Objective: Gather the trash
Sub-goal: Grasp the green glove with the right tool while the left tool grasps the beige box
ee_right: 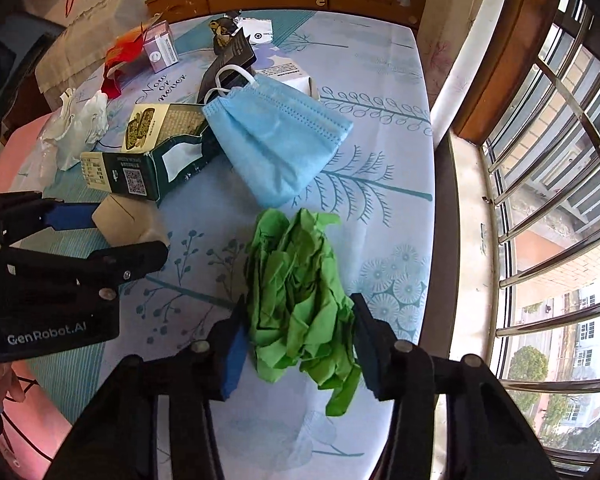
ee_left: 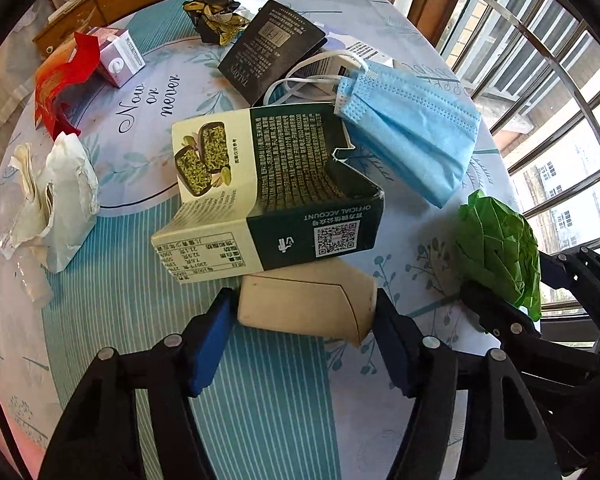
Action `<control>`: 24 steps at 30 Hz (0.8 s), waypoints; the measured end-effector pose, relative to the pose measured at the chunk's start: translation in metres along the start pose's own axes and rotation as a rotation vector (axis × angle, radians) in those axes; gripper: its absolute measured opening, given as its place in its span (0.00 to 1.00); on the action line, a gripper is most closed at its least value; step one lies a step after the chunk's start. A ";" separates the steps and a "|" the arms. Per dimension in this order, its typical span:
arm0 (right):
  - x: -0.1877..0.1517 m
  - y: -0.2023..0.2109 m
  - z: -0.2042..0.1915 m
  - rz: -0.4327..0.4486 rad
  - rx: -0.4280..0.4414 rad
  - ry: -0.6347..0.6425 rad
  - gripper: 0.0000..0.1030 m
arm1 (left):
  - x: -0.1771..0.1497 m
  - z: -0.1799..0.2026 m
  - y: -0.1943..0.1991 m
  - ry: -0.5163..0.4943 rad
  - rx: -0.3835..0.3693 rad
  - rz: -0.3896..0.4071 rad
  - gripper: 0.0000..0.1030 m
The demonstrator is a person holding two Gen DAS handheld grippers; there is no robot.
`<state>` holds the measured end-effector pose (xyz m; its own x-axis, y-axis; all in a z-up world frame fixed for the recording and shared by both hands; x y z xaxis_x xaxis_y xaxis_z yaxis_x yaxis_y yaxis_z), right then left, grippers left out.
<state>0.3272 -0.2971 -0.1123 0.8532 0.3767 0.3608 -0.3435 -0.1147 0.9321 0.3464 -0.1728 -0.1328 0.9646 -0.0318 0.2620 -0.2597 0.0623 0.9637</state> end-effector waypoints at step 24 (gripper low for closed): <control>-0.017 0.053 -0.061 0.036 0.157 -0.027 0.33 | -0.067 -0.063 0.083 0.125 0.019 0.082 0.59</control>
Point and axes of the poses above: each gripper's, at about its wrist camera, not at the fingertips, and y roughly against the way its jaws point, z to its right, x to its top, the point moved 1 cm from there along -y, roughly the way its jaws point, and after that the axes turned 2 degrees about y, right-handed, at the moved point
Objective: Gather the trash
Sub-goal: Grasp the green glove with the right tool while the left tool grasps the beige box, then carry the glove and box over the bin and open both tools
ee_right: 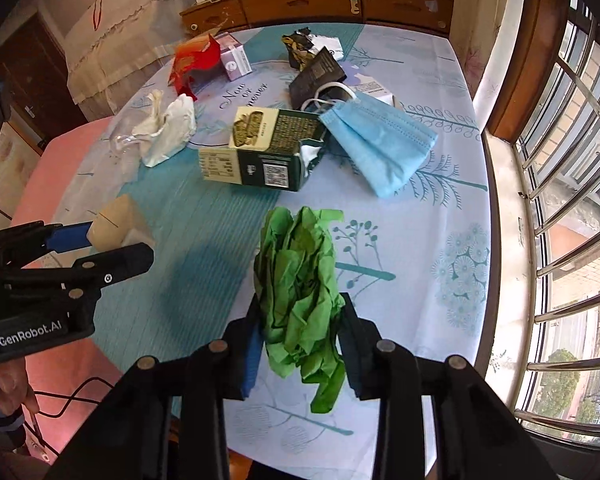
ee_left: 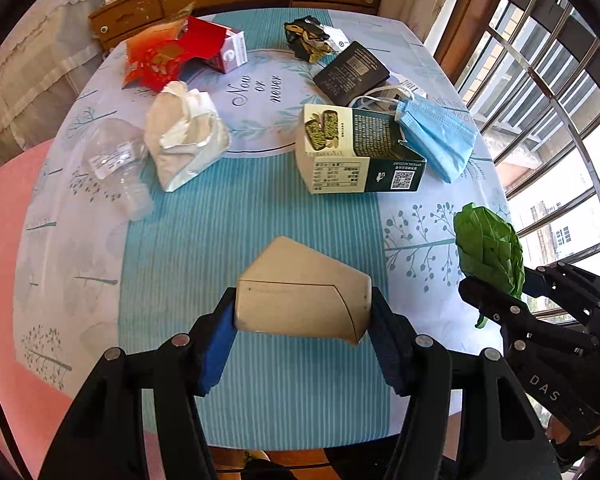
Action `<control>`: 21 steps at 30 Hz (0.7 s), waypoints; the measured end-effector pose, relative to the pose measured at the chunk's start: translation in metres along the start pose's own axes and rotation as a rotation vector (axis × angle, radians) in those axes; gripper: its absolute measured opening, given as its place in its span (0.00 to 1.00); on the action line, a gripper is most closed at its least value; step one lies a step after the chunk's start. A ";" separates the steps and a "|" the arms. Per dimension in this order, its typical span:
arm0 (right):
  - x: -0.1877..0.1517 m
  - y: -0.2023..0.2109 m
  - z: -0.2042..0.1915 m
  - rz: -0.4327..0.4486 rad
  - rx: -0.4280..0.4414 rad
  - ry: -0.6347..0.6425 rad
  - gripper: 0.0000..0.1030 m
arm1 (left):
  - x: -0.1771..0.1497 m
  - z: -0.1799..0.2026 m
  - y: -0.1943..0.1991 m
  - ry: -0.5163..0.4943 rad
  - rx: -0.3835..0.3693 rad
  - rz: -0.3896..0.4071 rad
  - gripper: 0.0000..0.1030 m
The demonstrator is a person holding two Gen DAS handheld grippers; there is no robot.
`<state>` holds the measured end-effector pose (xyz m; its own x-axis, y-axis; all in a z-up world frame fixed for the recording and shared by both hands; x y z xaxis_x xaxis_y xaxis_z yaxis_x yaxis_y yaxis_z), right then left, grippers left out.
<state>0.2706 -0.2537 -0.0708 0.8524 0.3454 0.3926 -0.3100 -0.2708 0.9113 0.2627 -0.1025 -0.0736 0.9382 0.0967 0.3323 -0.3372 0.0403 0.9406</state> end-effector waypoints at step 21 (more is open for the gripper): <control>-0.111 0.098 -0.157 0.183 -0.102 -0.209 0.34 | -0.141 -0.114 0.152 -0.175 -0.091 0.223 0.59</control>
Point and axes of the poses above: each gripper's, at about its wrist camera, not at the fingertips, and y roughly against the way its jaws point, z to its right, x to its top, the point moved 1 cm from there along -y, roughly the way its jaws point, and after that the axes turned 2 degrees about y, right-handed, at the moved point
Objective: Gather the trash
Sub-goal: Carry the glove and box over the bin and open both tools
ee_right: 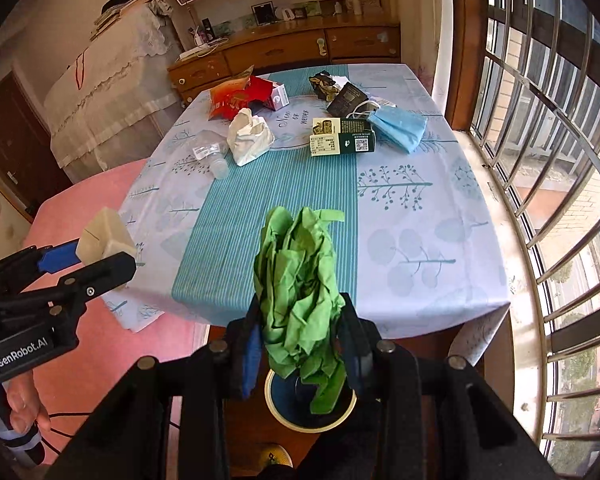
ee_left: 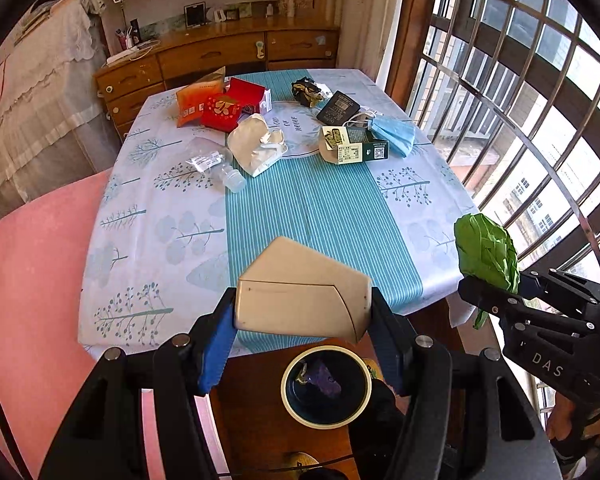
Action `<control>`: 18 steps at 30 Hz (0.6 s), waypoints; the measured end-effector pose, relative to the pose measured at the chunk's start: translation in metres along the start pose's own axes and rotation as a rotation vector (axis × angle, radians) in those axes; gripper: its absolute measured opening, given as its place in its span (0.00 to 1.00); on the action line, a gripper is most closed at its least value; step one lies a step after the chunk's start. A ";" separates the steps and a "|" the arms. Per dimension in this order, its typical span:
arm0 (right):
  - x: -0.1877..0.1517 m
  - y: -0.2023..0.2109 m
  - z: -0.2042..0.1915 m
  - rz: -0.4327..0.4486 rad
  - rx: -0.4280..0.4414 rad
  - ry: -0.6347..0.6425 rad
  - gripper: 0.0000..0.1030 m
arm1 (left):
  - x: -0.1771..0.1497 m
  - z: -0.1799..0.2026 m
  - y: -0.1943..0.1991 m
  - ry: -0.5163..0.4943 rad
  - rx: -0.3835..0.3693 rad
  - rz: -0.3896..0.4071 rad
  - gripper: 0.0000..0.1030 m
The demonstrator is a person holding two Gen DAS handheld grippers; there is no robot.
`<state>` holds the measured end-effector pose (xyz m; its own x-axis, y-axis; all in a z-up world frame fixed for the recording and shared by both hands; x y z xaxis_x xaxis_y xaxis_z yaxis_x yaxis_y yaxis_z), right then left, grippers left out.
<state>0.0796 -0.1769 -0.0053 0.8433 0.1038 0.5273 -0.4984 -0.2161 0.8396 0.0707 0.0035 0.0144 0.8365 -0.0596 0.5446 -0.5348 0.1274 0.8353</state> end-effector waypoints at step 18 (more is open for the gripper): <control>-0.130 -0.036 -0.033 -0.229 -0.008 -0.085 0.34 | -0.122 0.008 -0.035 -0.049 -0.056 -0.202 0.59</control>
Point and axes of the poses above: each gripper's, at about its wrist camera, not at the fingertips, and y roughly against the way its jaws point, z to its right, x to its top, the point moved 1 cm from there along -y, roughly the way its jaws point, and after that the axes turned 2 degrees about y, right-handed, at the moved point
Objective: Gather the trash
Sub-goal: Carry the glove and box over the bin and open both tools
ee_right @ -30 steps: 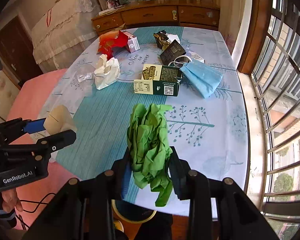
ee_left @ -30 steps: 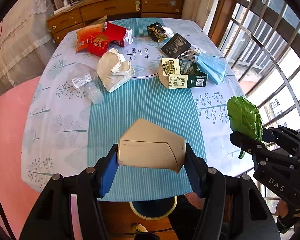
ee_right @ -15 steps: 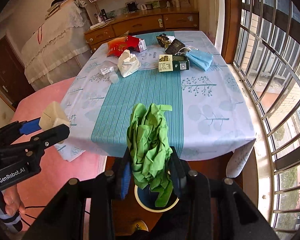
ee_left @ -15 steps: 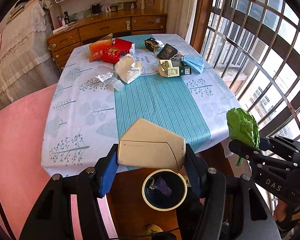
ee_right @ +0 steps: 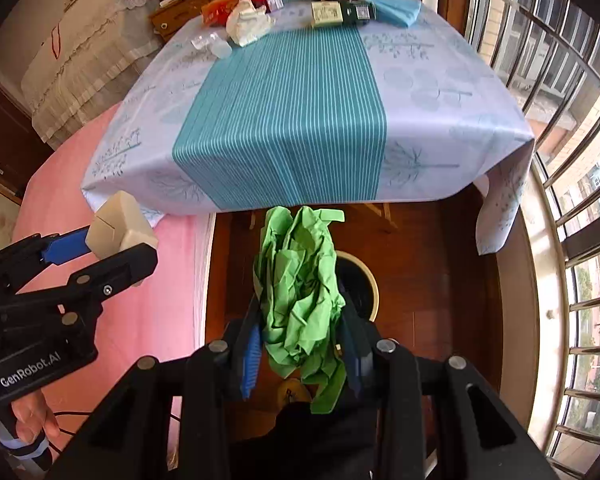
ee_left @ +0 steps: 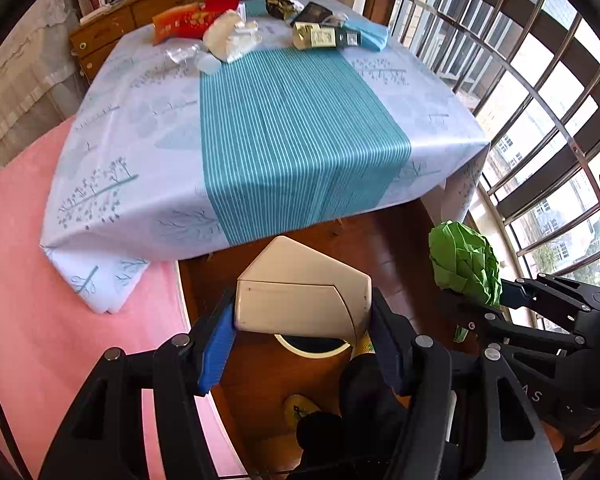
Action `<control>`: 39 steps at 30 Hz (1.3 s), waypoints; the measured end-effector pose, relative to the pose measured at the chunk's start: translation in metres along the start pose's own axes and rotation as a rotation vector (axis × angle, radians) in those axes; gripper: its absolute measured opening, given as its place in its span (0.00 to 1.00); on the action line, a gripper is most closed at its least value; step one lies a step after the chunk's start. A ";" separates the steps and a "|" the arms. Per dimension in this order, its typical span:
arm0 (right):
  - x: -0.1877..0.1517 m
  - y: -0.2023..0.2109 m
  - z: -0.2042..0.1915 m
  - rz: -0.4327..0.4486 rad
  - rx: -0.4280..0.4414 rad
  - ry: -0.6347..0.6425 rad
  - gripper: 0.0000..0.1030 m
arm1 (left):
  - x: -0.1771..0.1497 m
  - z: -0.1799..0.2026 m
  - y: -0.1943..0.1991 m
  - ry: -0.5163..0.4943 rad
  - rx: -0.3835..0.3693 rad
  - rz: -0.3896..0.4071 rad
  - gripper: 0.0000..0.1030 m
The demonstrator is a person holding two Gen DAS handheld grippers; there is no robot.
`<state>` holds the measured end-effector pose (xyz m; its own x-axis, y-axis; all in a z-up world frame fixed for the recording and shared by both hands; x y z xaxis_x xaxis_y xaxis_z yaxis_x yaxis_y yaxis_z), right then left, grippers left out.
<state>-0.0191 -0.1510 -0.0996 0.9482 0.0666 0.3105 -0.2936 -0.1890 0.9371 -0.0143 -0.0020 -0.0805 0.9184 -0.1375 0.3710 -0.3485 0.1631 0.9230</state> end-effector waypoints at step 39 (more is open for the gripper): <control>-0.052 -0.327 0.096 -0.216 0.076 -0.116 0.64 | -0.075 -0.018 -0.323 0.197 0.086 -0.201 0.90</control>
<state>0.0391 -0.1863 -0.4379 0.9968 0.0015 0.0802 -0.0772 -0.2559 0.9636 0.0329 -0.0271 -0.4087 0.9863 0.0349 0.1611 -0.1632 0.0672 0.9843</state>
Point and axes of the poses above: each gripper's, at about its wrist camera, not at the fingertips, and y roughly against the way its jaws point, z to its right, x to its top, the point moved 1 cm from there along -y, roughly the way its jaws point, and after that the axes turned 2 degrees about y, right-handed, at the moved point
